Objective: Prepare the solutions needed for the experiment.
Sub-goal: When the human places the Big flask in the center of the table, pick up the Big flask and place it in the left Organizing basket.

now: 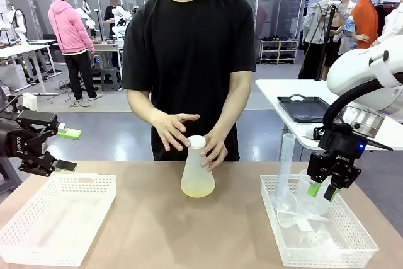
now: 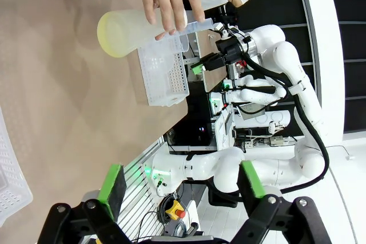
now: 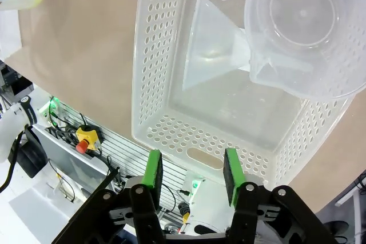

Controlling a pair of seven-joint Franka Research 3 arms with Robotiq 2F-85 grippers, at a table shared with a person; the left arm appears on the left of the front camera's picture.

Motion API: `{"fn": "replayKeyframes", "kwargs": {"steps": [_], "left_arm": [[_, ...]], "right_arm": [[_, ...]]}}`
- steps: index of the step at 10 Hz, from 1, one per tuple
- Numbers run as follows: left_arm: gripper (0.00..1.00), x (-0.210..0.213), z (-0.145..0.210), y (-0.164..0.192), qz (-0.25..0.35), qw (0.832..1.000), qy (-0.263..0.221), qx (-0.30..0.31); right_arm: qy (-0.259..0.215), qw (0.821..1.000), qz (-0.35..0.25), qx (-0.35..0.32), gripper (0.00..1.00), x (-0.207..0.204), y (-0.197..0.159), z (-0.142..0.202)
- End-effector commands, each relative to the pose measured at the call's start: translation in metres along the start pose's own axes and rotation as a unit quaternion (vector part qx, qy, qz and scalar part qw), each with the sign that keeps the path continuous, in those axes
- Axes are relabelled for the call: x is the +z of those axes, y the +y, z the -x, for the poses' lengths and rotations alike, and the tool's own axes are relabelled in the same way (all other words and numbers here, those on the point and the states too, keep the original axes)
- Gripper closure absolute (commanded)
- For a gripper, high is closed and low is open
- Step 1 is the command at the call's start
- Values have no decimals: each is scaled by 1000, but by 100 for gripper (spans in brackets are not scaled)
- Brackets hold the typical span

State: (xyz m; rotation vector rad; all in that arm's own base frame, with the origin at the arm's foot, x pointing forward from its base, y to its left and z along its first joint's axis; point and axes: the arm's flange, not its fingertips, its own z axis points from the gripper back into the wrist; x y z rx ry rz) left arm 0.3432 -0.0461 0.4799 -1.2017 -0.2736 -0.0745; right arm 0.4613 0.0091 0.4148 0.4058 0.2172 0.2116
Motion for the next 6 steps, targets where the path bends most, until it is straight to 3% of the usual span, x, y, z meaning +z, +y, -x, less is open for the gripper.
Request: {"fn": "replayKeyframes", "kwargs": {"steps": [1,4,6], "left_arm": [[0,-2,1,-1,13,1000,-4,-7],[0,-2,1,-1,13,1000,-4,-7],[0,-2,1,-1,13,1000,-4,-7]], "right_arm": [[0,1000,0,0,45,0,0,0],[-138,983,-122,-11,45,28,35,60],[-163,967,-188,-51,45,40,42,81]]}}
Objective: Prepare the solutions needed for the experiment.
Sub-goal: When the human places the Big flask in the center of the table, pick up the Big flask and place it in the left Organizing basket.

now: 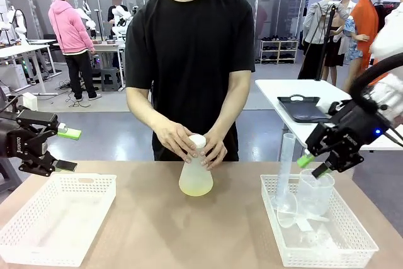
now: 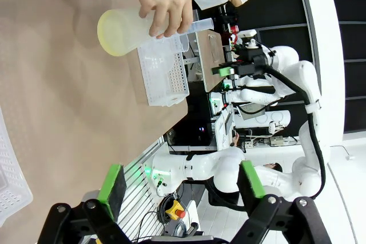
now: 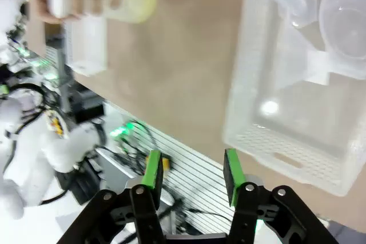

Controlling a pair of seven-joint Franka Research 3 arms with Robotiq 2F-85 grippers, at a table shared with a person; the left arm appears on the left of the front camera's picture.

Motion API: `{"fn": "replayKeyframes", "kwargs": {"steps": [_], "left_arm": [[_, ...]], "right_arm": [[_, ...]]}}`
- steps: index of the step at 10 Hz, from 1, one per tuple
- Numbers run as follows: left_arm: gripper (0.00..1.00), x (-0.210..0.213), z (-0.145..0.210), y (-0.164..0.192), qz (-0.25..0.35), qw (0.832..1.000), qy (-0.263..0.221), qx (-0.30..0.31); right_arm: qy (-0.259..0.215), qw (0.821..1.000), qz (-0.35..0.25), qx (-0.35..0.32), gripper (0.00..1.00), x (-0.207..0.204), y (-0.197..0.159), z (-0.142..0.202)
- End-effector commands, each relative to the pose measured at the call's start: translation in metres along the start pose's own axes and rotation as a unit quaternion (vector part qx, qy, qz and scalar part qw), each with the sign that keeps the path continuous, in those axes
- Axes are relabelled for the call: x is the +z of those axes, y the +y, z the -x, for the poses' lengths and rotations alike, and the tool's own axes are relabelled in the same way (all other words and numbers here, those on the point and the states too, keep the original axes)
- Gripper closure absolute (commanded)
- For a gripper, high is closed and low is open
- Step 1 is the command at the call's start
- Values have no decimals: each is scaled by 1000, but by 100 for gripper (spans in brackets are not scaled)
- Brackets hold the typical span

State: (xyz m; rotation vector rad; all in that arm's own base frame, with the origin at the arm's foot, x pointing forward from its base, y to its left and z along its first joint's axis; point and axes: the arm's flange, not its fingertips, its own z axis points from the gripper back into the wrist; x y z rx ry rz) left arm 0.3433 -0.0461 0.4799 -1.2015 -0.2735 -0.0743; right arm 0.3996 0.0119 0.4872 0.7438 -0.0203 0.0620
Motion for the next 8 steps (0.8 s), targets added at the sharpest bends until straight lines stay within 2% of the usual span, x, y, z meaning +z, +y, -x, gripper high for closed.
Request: {"fn": "replayKeyframes", "kwargs": {"steps": [1,2,4,5,7,8], "left_arm": [[0,-2,1,-2,13,1000,-4,-7],[0,-2,1,-2,13,1000,-4,-7],[0,-2,1,-2,13,1000,-4,-7],[0,-2,1,-2,13,1000,-4,-7],[0,-2,1,-2,13,1000,-4,-7],[0,-2,1,-2,13,1000,-4,-7]], "right_arm": [[-39,997,-51,-48,45,0,0,16],[-26,991,-106,-71,45,3,1,21],[3,966,-223,-128,45,7,0,25],[2,960,-244,-136,45,9,-3,26],[34,936,-313,-159,25,10,-8,26],[35,930,-326,-167,17,10,-9,25]]}}
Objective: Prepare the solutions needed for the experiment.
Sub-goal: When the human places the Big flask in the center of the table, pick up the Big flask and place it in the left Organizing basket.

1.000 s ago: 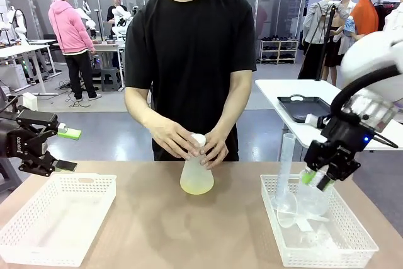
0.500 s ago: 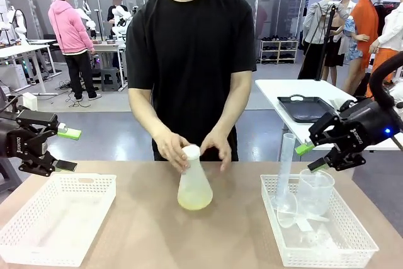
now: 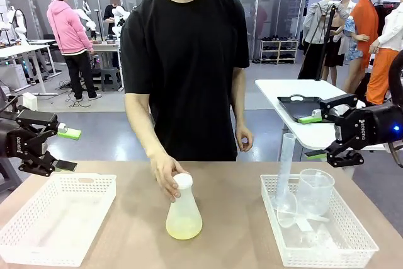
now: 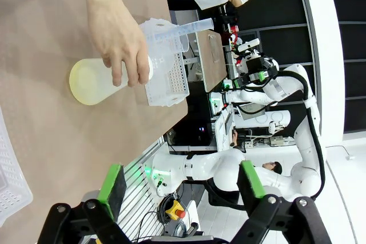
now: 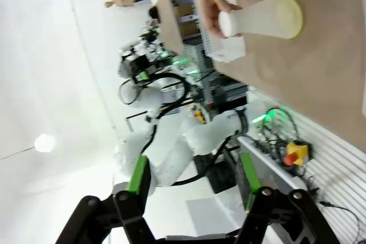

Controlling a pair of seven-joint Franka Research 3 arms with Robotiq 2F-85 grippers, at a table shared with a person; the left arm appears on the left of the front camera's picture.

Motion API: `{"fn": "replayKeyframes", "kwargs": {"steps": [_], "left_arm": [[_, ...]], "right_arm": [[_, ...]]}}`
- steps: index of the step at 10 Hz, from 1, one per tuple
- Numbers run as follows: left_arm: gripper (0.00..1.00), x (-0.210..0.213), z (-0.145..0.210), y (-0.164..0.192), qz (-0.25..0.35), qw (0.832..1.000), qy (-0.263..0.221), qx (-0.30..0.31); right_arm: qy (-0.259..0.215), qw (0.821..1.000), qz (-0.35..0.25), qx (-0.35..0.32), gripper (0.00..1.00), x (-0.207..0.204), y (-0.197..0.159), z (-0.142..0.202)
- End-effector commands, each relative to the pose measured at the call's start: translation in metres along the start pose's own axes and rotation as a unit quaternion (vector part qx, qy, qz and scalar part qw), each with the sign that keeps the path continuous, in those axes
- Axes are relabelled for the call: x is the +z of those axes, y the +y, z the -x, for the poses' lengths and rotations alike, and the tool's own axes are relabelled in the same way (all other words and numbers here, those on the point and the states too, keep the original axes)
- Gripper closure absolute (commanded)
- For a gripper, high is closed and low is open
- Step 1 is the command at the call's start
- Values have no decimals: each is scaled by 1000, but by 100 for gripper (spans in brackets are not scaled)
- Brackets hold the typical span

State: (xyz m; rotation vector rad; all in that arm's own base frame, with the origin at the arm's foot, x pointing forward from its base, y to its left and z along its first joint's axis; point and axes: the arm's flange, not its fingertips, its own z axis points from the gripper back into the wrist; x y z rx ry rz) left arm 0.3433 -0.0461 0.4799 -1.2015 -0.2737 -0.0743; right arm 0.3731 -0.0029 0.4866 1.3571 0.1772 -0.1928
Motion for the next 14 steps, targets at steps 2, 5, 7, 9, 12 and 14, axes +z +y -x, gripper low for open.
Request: {"fn": "replayKeyframes", "kwargs": {"steps": [2,5,7,9,12,14], "left_arm": [[0,-2,1,-1,13,1000,-4,-7],[0,-2,1,-1,13,1000,-4,-7],[0,-2,1,-1,13,1000,-4,-7],[0,-2,1,-1,13,1000,-4,-7],[0,-2,1,-1,13,1000,-4,-7],[0,-2,1,-1,13,1000,-4,-7]], "right_arm": [[-2,998,-56,-18,10,2,3,-2],[-2,996,-90,0,10,1,5,-1],[8,995,-98,19,10,-3,6,-2],[24,995,-90,29,10,-7,6,-3],[11,996,-92,12,10,-2,9,-2],[11,996,-92,12,10,-2,9,-2]]}}
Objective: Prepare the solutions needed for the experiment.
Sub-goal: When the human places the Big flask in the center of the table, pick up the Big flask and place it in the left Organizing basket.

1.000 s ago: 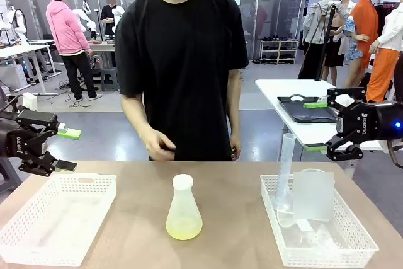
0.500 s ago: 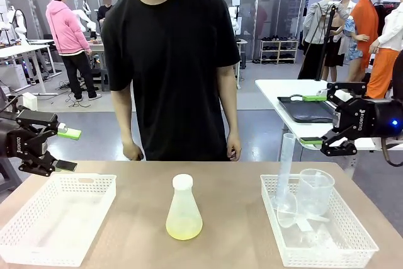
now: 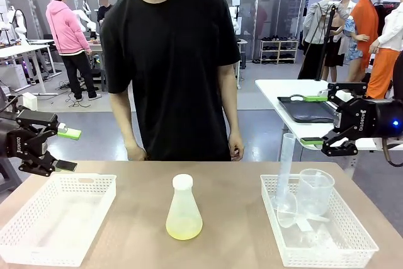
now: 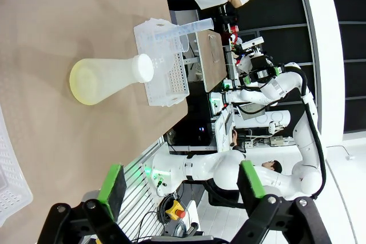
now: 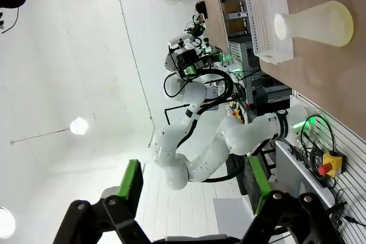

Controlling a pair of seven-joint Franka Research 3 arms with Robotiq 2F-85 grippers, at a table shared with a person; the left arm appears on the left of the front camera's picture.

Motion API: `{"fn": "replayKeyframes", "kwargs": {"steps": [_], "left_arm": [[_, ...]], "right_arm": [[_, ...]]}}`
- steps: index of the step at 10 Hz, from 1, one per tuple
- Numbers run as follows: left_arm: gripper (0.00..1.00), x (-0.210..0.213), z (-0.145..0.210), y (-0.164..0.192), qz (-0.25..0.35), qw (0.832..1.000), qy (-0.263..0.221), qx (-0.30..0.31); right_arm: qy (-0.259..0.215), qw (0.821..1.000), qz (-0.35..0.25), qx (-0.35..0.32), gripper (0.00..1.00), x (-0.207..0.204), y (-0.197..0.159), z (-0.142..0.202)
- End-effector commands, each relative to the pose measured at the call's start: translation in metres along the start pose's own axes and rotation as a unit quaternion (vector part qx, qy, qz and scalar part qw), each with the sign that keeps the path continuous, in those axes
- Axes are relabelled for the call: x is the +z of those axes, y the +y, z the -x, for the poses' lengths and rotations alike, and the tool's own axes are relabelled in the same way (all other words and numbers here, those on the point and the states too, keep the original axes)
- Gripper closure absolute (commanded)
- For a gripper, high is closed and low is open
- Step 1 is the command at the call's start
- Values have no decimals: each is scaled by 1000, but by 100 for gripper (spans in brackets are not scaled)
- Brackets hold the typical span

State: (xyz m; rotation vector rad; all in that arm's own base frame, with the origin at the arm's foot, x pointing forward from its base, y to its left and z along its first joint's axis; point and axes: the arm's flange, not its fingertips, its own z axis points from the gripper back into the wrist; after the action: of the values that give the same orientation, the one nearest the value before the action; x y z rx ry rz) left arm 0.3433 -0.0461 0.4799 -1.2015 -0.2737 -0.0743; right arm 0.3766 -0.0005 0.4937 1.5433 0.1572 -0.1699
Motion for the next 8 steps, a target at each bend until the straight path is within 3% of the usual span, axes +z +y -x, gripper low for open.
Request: {"fn": "replayKeyframes", "kwargs": {"steps": [1,8], "left_arm": [[0,-2,1,-1,13,1000,-4,-7],[0,-2,1,-1,13,1000,-4,-7]], "right_arm": [[0,1000,0,-5,10,-1,1,0],[0,1000,0,-5,10,-1,1,0]]}}
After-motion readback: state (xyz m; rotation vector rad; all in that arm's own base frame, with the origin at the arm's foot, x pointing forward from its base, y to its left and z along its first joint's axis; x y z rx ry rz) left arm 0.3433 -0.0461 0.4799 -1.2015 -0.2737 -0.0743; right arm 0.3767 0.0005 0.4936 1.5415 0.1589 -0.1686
